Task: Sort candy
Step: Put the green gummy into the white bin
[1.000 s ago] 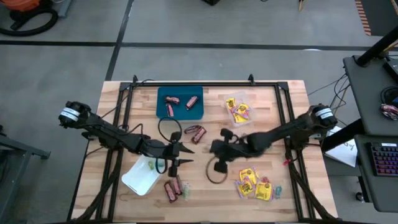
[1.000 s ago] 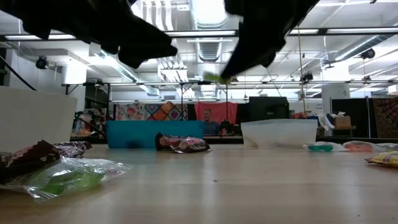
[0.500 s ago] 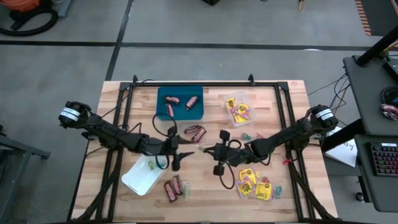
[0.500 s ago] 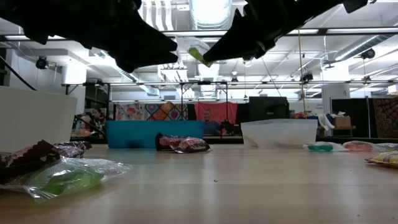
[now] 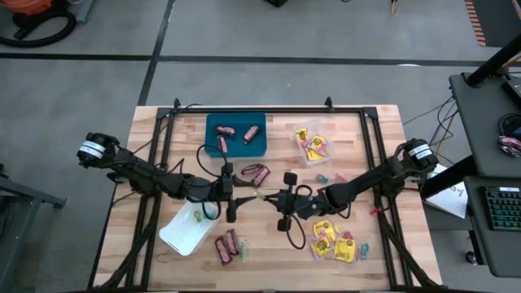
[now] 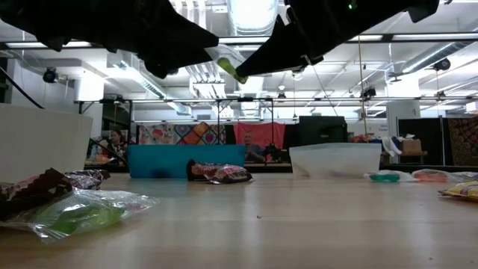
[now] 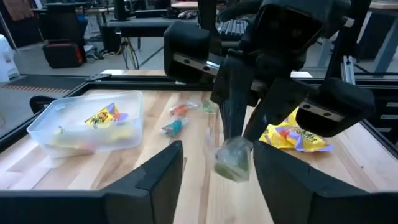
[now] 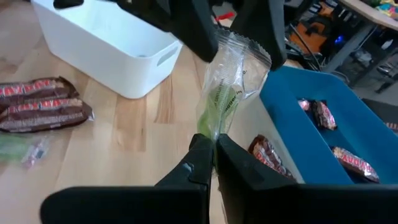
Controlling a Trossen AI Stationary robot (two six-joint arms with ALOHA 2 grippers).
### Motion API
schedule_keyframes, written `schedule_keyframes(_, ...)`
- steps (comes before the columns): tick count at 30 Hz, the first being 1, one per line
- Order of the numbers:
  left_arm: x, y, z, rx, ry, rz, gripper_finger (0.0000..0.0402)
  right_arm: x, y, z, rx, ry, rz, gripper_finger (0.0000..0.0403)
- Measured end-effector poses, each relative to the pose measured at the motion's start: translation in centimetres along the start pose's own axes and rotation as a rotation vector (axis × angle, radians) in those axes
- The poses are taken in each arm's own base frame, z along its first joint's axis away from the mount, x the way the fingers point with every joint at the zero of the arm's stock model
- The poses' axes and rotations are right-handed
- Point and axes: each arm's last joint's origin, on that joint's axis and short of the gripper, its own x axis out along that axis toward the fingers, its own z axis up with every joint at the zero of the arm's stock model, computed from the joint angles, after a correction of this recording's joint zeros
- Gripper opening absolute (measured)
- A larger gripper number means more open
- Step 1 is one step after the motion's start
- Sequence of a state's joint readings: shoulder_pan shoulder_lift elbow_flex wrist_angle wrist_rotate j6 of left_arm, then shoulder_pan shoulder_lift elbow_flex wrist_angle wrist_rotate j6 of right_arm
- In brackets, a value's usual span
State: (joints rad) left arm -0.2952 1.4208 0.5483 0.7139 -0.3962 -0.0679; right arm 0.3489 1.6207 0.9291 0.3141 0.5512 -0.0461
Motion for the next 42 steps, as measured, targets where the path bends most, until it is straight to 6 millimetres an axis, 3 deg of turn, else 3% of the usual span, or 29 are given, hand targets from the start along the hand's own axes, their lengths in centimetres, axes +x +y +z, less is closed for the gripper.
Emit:
schedule_keyframes(7,0.0,0.1,0.0,-0.001,0.003,0.011,0.0107,0.0,0.0,0.0,-0.002,-0.004,-0.001,0.0012)
schedule_keyframes(13,0.0,0.1,0.0,0.016,0.004,0.012,0.0011,0.0,0.0,0.1,0.03,-0.008,-0.002,0.0013)
schedule_keyframes(18,0.1,0.1,0.1,0.016,0.001,0.016,0.0004,0.1,-0.1,0.0,0.081,-0.005,-0.003,0.0033)
schedule_keyframes(27,0.2,-0.1,0.9,0.054,0.051,0.019,0.0,-0.3,-0.4,0.3,0.161,0.001,-0.004,0.0149)
schedule_keyframes(32,0.0,-0.5,3.0,0.088,0.225,0.019,0.0,-0.9,-0.8,0.4,0.21,0.031,-0.018,0.0193)
schedule_keyframes(35,-0.8,-1.0,4.6,0.126,0.436,0.028,0.0,-1.2,-1.1,0.4,0.227,0.052,-0.059,0.0205)
schedule_keyframes(42,-5.0,-0.9,8.8,0.1,0.894,0.143,0.0,-1.2,-1.4,0.2,0.225,0.068,-0.073,0.0206)
